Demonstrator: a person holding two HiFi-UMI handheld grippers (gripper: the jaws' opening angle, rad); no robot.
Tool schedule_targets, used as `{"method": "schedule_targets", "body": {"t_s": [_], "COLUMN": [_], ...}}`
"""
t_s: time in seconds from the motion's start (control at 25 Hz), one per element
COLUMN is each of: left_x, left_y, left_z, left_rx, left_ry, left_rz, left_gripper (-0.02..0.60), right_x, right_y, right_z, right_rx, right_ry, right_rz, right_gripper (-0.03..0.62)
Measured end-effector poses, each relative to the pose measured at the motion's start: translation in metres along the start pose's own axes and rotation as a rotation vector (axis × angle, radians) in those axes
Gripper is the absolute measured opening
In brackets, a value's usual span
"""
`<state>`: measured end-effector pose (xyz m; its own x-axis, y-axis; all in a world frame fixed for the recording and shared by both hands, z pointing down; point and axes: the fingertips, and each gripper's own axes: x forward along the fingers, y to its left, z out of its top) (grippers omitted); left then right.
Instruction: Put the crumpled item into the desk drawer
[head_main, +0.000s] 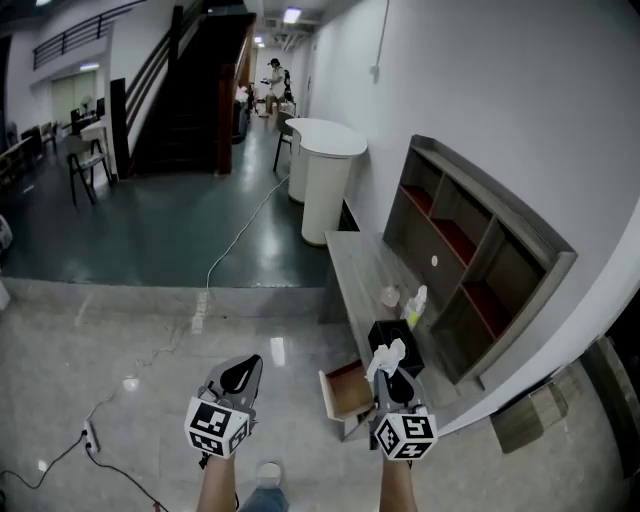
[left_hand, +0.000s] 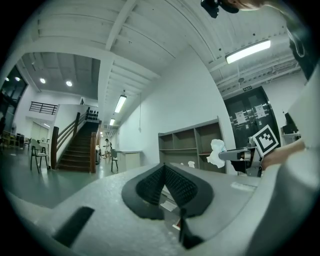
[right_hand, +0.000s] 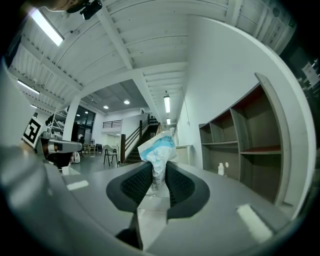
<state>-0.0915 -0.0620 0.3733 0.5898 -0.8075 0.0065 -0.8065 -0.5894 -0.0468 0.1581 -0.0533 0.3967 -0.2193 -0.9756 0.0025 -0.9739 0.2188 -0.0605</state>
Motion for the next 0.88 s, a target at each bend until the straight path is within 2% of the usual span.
{"method": "schedule_targets", "body": {"t_s": [0.28, 0.44, 0.64, 0.88], "left_x": [0.094, 0.129, 0.164, 0.211], "left_y": [0.081, 0.110, 0.126, 0.120], "left_z": [0.018, 0.017, -0.003, -0.042], "left_rx": [0.028, 0.029, -0.006, -0.038], "left_ry": [-0.027, -0.033, -0.007, 0.063], "left_rz": [-0.067, -0.101, -0.137, -0.185], "left_gripper": [0.000, 0.000, 0.000, 0.000], "right_x": [0.109, 0.143, 0.162, 0.178], "right_y": [-0.010, -0.013, -0.022, -0.064], "right_z": [0.014, 0.010, -0.010, -0.061], "right_rx": [0.003, 0.009, 0.004, 0.043], "right_ry": [-0.024, -0.025, 0.024, 0.127], "right_rz": [-0.062, -0.103, -0.147, -0.227], "right_gripper": [0.094, 0.094, 0.094, 0.094]}}
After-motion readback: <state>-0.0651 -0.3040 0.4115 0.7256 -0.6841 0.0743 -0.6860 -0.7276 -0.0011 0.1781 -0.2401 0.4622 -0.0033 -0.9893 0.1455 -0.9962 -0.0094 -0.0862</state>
